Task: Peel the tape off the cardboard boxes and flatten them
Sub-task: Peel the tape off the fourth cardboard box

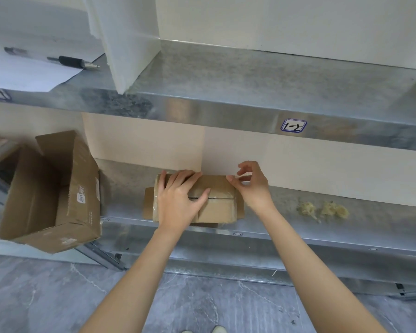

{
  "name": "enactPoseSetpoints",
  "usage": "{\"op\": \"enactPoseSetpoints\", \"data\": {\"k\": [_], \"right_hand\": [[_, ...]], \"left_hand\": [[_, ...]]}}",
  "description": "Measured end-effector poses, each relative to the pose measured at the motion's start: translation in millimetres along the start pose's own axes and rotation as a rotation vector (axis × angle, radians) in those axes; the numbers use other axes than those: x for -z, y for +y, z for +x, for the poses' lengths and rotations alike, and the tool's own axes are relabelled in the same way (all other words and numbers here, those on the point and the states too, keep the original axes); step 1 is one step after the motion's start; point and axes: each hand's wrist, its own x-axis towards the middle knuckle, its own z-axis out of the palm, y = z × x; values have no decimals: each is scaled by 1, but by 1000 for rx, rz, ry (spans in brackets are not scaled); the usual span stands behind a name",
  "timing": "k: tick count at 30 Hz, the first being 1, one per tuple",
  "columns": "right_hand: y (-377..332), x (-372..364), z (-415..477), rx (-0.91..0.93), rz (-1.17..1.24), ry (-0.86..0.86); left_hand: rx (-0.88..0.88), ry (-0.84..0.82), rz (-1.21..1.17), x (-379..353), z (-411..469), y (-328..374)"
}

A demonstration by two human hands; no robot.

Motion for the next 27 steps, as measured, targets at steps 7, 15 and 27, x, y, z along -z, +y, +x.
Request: {"op": "enactPoseSetpoints", "data": {"k": [7, 15, 27], "right_hand": [[6, 9, 2, 46, -91, -128], [15, 4, -1, 103, -126, 57], [17, 24, -14, 160, -175, 162]], "left_hand": [[-3, 7, -1, -1, 2, 0], [7, -2, 10, -3, 5, 0], [49, -50, 19, -6, 11, -4]]}}
